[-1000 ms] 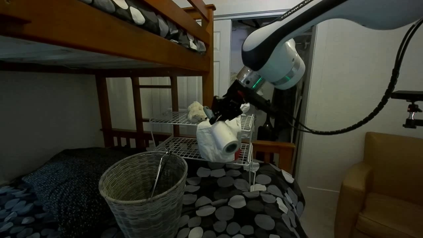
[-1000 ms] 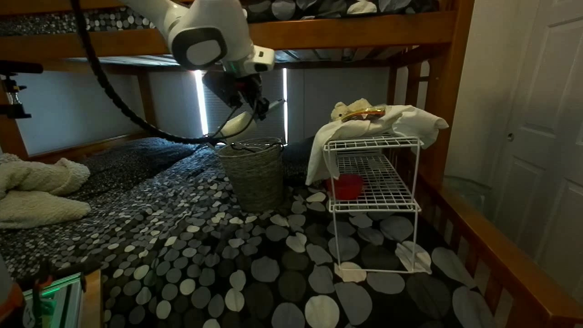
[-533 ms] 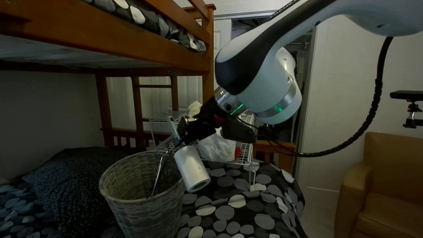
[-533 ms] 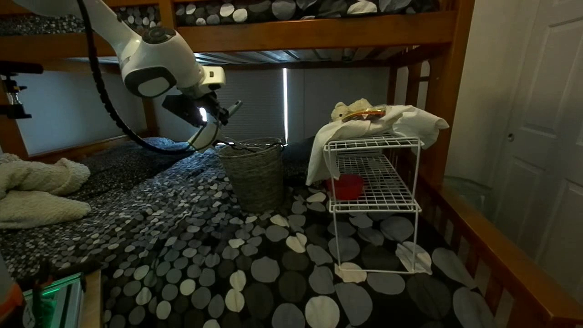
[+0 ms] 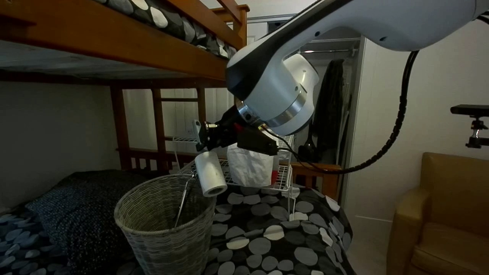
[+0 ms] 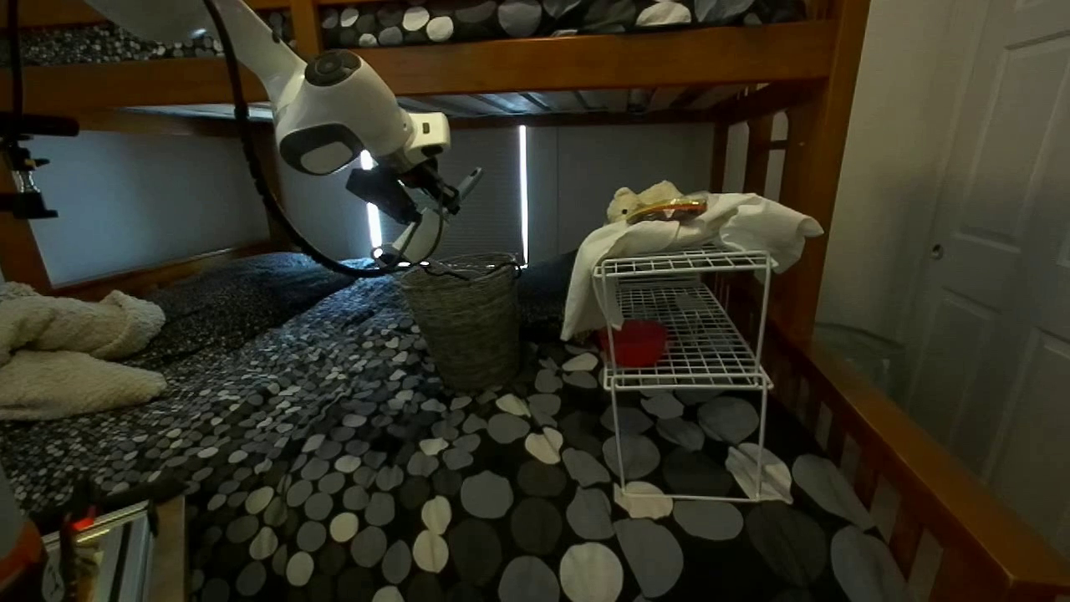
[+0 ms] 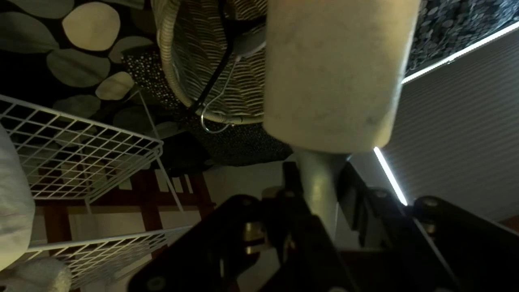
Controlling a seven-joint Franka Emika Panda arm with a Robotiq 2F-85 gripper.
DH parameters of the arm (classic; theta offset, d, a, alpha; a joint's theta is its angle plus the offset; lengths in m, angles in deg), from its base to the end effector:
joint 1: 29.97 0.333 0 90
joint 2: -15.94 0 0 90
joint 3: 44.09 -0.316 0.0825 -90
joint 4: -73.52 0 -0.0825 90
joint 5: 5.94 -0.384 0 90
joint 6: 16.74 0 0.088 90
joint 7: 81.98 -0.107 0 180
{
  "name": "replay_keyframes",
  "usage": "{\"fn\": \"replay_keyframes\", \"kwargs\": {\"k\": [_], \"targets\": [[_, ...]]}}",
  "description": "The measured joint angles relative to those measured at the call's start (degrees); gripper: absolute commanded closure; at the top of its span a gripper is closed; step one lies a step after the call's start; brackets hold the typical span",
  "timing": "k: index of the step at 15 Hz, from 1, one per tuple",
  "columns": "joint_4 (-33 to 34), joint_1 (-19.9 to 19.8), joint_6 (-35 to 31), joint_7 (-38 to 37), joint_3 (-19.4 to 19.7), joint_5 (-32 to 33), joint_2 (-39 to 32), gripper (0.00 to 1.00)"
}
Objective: Pick up the lint roller and put it in the basket
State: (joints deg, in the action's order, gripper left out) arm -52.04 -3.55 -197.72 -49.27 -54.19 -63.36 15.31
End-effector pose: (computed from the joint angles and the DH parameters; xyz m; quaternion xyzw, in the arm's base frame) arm 0.4938 0.2712 0.4646 -0.8853 -0.0878 -0.3959 0.2278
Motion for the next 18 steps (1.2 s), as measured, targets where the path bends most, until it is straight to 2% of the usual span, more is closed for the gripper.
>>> {"fn": "replay_keyframes", "kwargs": {"k": [2, 5, 9, 13, 14, 16, 18], "targets": [[0.3, 0.2, -1.2, 0.2, -0.3, -0.8, -0.3, 0.93], [5.1, 1.1, -10.2, 1.9, -2.4, -4.7, -2.6, 0.93], [11.1, 0.8, -21.8, -2.2, -4.9, 6.5, -9.3, 0.93], [11.9, -0.6, -31.8, -5.9, -5.2, 16.4, -17.7, 0.93], [11.9, -1.1, -33.8, -6.7, -5.1, 17.9, -19.8, 0.47], [12.1, -2.2, -36.4, -8.9, -5.1, 20.9, -23.1, 0.4], [13.0, -2.7, -38.2, -10.3, -5.1, 22.5, -25.4, 0.24]]}}
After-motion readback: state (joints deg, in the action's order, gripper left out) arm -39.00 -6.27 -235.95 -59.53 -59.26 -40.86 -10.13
